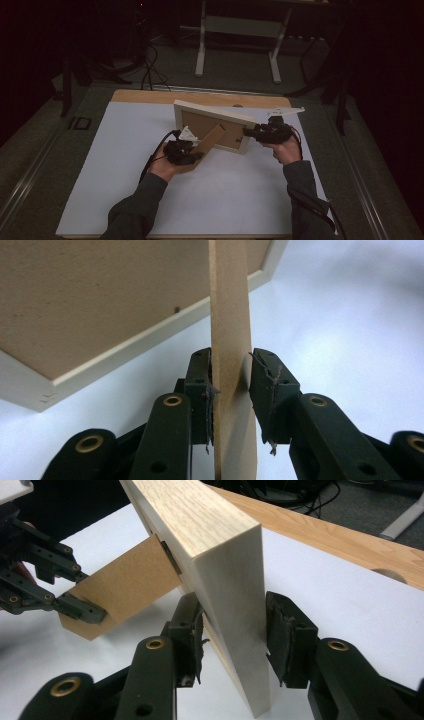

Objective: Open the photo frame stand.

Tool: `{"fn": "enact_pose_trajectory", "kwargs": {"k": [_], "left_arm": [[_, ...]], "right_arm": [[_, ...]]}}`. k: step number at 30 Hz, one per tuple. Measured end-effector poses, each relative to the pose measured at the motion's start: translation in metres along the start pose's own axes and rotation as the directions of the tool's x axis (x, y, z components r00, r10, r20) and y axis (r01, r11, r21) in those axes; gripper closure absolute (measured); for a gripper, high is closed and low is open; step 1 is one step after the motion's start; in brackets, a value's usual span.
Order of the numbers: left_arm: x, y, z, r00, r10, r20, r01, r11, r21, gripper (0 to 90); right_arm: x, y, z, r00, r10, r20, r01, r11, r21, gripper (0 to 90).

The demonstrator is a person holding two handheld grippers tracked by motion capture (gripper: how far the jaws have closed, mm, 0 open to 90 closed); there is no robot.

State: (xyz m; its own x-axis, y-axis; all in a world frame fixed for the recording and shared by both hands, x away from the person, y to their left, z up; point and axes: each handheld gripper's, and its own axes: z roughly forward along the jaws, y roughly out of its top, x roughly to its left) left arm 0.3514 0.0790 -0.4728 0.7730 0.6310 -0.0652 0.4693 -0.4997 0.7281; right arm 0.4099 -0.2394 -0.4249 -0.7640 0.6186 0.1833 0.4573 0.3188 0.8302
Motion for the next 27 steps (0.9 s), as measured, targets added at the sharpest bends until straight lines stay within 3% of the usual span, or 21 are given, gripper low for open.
{"fn": "enact_pose_trajectory", "kwargs": {"k": [10,27], "left_arm": [[-0.009,-0.009,-0.005,0.9994,0.015,0.031,-0.015,0.9999,-0.008,69.0],[-0.012,-0.027,-0.012,0.9977,-0.015,0.067,0.017,0.9994,-0.03,73.2]], "right_arm": [[0.006,-0.007,0.0,0.9992,-0.008,-0.039,0.009,1.0,0.002,57.2],[0.018,-0.014,0.0,0.9982,-0.032,-0.051,0.033,0.999,0.005,54.7]]}}
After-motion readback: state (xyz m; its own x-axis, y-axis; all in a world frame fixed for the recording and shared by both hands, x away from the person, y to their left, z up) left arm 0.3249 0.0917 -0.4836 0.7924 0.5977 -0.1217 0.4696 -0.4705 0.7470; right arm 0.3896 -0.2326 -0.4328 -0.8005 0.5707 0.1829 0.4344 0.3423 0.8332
